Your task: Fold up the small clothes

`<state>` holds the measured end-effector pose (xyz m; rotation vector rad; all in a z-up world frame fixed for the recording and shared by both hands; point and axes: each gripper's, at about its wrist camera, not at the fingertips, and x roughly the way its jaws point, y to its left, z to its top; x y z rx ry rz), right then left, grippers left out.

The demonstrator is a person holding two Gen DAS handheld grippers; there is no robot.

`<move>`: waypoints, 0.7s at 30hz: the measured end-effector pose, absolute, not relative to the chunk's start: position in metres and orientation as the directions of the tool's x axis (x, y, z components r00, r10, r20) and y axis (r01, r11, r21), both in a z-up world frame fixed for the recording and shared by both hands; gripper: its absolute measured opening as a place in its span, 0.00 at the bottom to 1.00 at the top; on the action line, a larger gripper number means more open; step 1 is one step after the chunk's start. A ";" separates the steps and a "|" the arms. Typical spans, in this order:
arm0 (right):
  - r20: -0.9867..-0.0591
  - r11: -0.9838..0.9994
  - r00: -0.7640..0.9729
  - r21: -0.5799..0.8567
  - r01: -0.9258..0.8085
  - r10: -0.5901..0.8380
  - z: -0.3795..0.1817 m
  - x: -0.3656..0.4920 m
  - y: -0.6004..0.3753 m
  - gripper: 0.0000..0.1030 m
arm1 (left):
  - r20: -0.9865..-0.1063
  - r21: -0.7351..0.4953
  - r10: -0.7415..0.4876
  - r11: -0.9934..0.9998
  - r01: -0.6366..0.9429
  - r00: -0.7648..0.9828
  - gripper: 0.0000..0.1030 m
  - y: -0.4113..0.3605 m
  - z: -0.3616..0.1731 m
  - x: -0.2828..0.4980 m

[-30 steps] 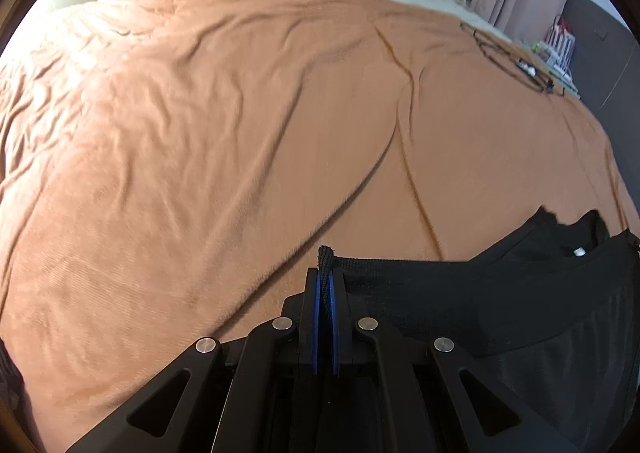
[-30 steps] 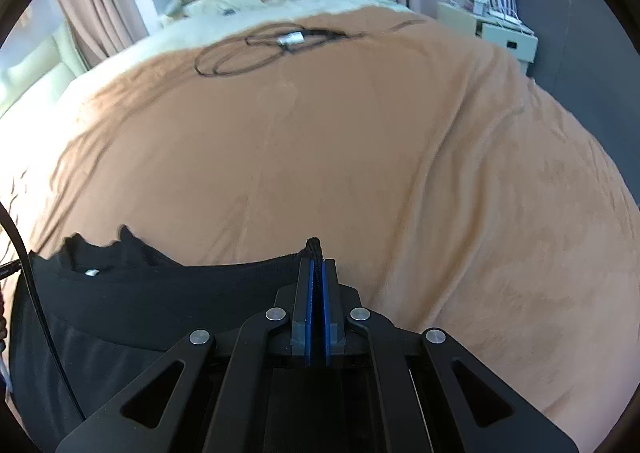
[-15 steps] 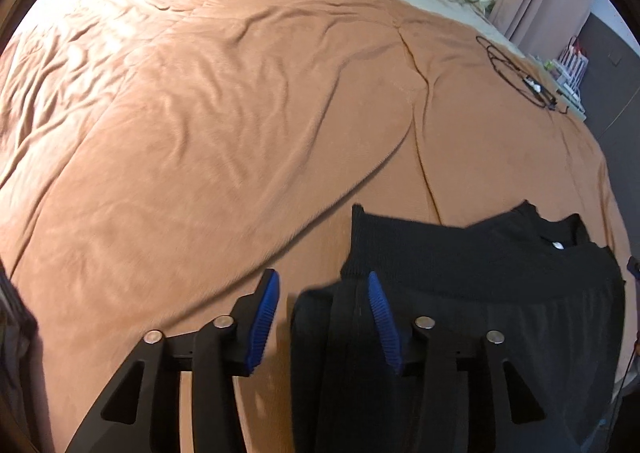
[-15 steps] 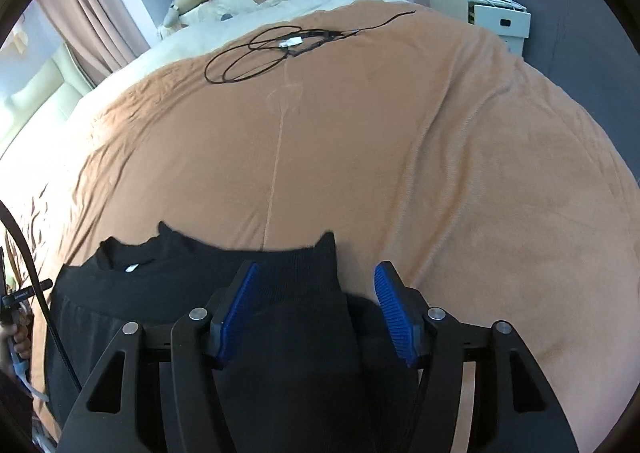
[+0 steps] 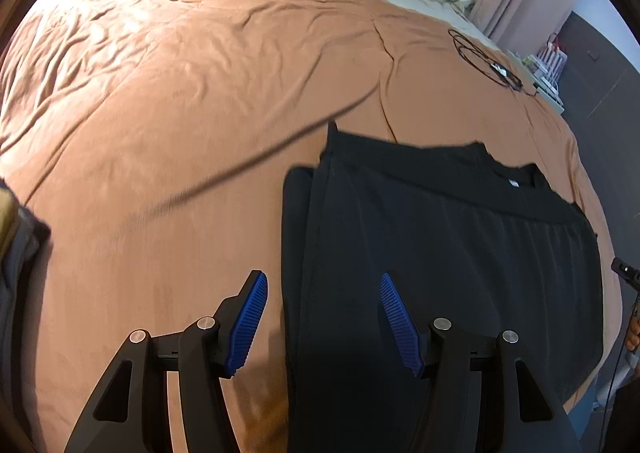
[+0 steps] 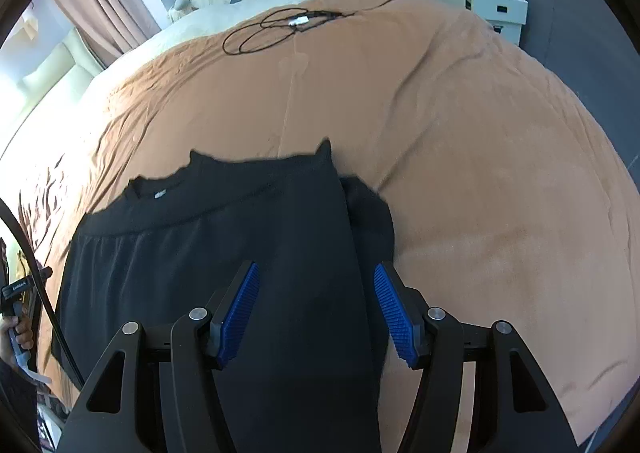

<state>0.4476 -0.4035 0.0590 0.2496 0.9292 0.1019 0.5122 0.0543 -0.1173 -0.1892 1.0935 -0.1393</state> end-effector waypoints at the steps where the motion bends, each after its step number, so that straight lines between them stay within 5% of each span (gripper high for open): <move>1: -0.781 0.964 0.591 0.264 0.022 0.201 0.057 0.442 -0.405 0.57 | -0.868 -0.226 -0.209 0.974 0.016 0.450 0.59 0.054 -0.119 0.505; 21: -0.791 0.946 0.552 0.324 0.011 0.264 0.021 0.364 -0.414 0.57 | -0.845 -0.368 -0.294 0.926 -0.086 0.447 0.59 0.072 -0.162 0.389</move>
